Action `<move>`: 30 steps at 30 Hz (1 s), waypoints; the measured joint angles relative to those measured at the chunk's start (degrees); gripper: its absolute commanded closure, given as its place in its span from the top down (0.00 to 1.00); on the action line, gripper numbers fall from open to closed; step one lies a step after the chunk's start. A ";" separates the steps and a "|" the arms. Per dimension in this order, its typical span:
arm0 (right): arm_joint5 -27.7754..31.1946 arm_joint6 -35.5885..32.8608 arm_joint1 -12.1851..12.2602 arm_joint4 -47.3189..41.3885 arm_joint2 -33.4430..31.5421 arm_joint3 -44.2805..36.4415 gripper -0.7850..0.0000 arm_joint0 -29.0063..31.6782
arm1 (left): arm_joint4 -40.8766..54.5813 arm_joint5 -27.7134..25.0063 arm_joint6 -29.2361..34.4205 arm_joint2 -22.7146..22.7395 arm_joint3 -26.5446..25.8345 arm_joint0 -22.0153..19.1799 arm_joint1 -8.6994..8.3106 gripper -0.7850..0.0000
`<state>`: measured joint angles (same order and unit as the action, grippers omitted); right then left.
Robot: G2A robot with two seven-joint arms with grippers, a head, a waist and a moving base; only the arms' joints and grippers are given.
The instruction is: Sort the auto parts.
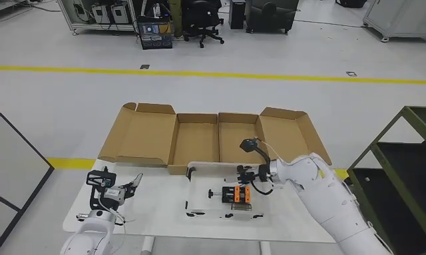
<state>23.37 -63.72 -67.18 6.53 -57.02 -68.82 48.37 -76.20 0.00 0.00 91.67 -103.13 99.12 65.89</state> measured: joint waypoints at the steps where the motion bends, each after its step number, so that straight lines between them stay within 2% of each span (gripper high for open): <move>1: 0.54 -0.32 0.07 -1.02 -0.36 0.24 1.00 -0.19 | 0.00 0.00 0.00 0.00 0.00 0.00 0.00 1.00; 5: 0.52 -0.94 0.43 -0.91 -1.02 0.77 1.00 -0.58 | 0.00 0.00 0.00 0.00 0.00 0.00 0.00 1.00; 11: -4.79 0.75 0.79 9.81 1.14 -1.57 1.00 0.15 | 0.00 0.00 0.00 0.00 0.00 0.00 0.00 1.00; 12: -5.71 0.63 0.80 10.87 1.52 -2.19 0.93 0.28 | 0.00 0.00 0.00 0.00 0.00 0.00 0.00 1.00; 14: -6.74 0.33 0.84 11.80 1.88 -3.07 0.87 0.47 | 0.00 0.00 0.00 0.00 0.00 0.00 0.00 1.00; 16: -7.54 0.12 0.92 12.55 2.10 -3.92 0.76 0.70 | 0.00 0.00 0.00 0.00 0.00 0.00 0.00 1.00; 23: -10.75 -0.59 0.82 15.85 4.04 -4.53 0.77 0.93 | 0.00 0.00 0.00 0.00 0.00 0.00 0.00 1.00; 25: -11.36 -0.82 0.76 16.56 4.53 -4.50 0.81 0.77 | 0.00 0.00 0.00 0.00 0.00 0.00 0.00 1.00; 27: -12.08 -0.86 0.72 17.33 4.86 -4.55 0.76 0.59 | 0.00 0.00 0.00 0.00 0.00 0.00 0.00 1.00; 30: -12.82 -0.63 0.74 18.14 4.97 -4.72 0.77 0.41 | 0.00 0.00 0.00 0.00 0.00 0.00 0.00 1.00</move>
<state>10.55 -64.35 -66.44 24.68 -52.05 -73.55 48.78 -76.20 0.00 0.00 91.67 -103.13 99.12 65.89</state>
